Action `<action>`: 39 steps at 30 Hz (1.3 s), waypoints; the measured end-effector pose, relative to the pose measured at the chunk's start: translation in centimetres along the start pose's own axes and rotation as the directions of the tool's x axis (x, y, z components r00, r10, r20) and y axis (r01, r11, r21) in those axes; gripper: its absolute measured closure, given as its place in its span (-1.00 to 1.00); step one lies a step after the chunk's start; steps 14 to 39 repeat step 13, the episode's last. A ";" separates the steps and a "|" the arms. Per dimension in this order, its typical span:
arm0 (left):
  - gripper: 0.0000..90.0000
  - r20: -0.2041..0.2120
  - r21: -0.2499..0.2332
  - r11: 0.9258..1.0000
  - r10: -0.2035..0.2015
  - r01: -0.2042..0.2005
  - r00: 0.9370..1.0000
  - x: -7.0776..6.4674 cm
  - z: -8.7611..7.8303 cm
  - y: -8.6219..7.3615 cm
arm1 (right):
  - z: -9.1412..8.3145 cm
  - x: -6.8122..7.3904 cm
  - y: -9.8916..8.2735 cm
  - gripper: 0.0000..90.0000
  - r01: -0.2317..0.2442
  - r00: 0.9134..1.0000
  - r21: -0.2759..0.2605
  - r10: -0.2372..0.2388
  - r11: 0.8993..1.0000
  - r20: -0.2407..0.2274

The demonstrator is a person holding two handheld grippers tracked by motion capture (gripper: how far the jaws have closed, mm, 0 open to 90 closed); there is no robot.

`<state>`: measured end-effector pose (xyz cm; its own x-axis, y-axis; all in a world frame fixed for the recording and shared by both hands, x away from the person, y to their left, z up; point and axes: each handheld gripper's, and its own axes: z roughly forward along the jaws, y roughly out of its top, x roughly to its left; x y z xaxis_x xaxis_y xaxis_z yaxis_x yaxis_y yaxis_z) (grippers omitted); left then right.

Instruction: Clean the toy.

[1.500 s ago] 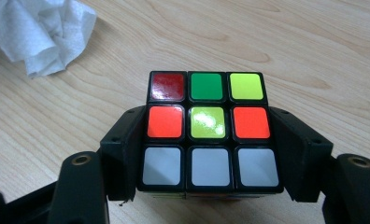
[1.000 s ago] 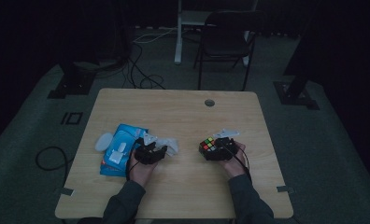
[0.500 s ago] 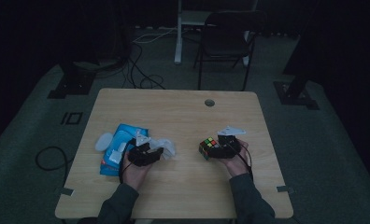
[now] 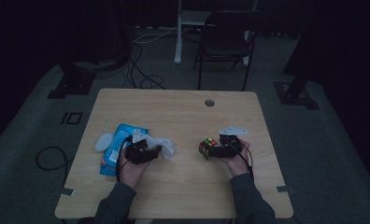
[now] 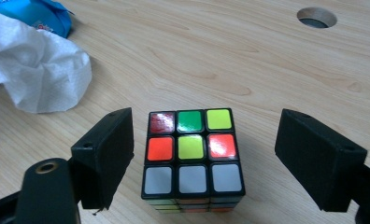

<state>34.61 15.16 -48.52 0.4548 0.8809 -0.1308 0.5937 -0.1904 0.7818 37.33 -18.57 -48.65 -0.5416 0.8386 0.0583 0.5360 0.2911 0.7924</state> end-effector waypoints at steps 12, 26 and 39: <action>0.06 -0.009 -0.006 0.999 -0.041 0.041 0.999 1.4 -0.5 -0.2 | -0.4 -0.8 -0.2 -0.56 -0.025 1.000 -0.013 0.025 1.000 0.017; 0.06 -0.009 -0.007 0.999 -0.043 0.043 0.999 1.4 -0.5 -0.3 | -0.5 -0.9 -0.3 -0.56 -0.027 0.999 -0.014 0.027 1.000 0.019; 0.06 -0.009 -0.007 0.999 -0.043 0.043 0.999 1.4 -0.5 -0.3 | -0.5 -0.9 -0.3 -0.56 -0.027 0.999 -0.014 0.027 1.000 0.019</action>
